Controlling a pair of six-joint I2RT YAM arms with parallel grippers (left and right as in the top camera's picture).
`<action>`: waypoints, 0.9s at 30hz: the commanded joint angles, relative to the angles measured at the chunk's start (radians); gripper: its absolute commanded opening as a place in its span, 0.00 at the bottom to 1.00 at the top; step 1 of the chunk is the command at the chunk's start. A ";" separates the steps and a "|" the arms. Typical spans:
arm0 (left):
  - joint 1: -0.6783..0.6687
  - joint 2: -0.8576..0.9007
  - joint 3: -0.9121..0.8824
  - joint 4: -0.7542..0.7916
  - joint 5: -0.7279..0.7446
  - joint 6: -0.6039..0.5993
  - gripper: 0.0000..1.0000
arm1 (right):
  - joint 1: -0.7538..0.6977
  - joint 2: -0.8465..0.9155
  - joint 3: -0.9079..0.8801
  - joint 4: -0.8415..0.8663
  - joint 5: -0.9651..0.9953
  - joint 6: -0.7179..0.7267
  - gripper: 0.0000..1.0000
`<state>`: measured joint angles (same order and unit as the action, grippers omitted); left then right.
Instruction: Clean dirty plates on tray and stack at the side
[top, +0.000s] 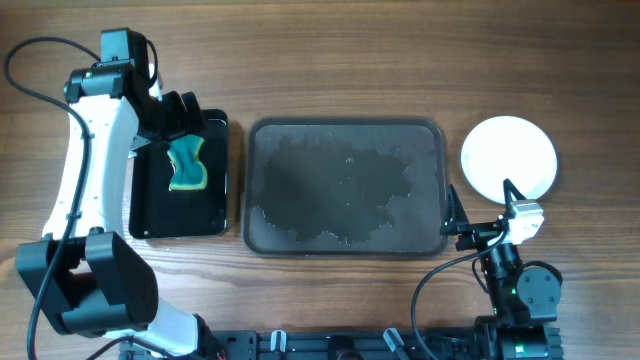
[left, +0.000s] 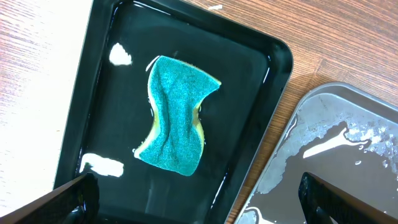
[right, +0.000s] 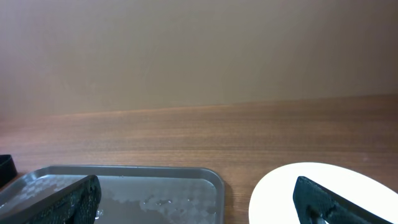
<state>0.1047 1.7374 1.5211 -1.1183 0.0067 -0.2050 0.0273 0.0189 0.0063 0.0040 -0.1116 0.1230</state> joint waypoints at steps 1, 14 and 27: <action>-0.002 0.006 0.005 0.003 0.011 -0.013 1.00 | -0.005 0.005 -0.001 0.003 -0.008 0.011 1.00; -0.048 -0.261 -0.034 0.038 -0.079 -0.003 1.00 | -0.005 0.005 -0.001 0.003 -0.008 0.011 1.00; -0.130 -1.353 -1.147 0.959 0.037 0.210 1.00 | -0.005 0.005 -0.001 0.003 -0.008 0.011 1.00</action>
<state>0.0082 0.5602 0.5560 -0.2626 0.0284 -0.0578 0.0273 0.0250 0.0063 0.0044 -0.1116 0.1265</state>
